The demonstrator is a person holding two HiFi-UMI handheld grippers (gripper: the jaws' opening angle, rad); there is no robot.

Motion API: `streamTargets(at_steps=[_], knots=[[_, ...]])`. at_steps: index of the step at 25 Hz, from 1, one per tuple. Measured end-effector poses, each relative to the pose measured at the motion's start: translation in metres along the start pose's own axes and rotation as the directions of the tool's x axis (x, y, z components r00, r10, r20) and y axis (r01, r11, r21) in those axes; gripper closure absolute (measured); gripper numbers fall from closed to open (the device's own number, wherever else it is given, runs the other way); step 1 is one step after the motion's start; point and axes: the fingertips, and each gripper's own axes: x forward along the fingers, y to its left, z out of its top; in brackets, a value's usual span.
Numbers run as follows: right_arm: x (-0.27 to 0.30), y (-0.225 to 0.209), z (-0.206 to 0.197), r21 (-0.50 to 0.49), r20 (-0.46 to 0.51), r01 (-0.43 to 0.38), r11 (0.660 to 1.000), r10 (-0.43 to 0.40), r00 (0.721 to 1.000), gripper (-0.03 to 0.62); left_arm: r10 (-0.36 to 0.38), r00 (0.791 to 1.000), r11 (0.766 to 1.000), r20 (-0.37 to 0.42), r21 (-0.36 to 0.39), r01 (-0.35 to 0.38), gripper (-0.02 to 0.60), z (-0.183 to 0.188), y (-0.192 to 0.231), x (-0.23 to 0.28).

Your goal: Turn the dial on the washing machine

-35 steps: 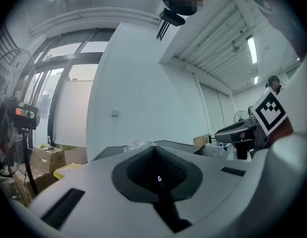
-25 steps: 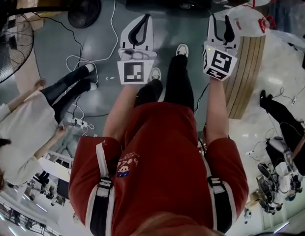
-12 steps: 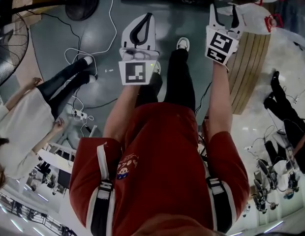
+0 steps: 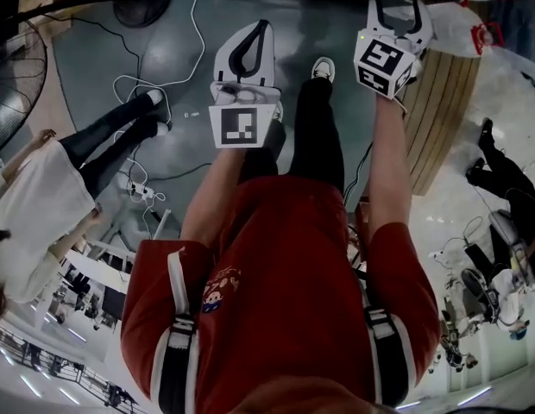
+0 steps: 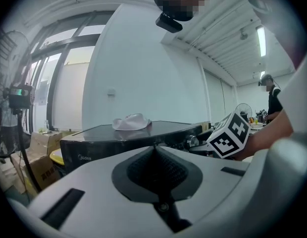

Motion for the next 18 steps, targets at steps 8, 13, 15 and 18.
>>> streamTargets(at_steps=[8, 13, 15, 18], knots=[[0.0026, -0.0009, -0.0026, 0.034, 0.005, 0.022, 0.999, -0.022, 1.0, 0.318, 0.0, 1.0, 1.0, -0.012, 0.009, 0.0, 0.566, -0.0059, 0.0003, 0.0001], [0.0031, -0.0016, -0.0018, 0.048, 0.008, 0.011, 0.999, -0.011, 1.0, 0.319, 0.004, 1.0, 1.0, -0.008, -0.001, -0.004, 0.566, -0.004, 0.0015, -0.0006], [0.0027, -0.003, -0.0015, 0.065, 0.01, 0.003, 0.998, -0.003, 1.0, 0.319, 0.002, 1.0, 1.0, -0.007, 0.006, -0.002, 0.565, -0.0033, 0.0007, -0.0011], [0.0008, -0.0026, -0.0015, 0.109, 0.016, -0.019, 0.994, 0.017, 1.0, 0.319, 0.0, 1.0, 1.0, -0.003, 0.011, 0.0, 0.565, -0.0029, -0.0004, -0.0025]])
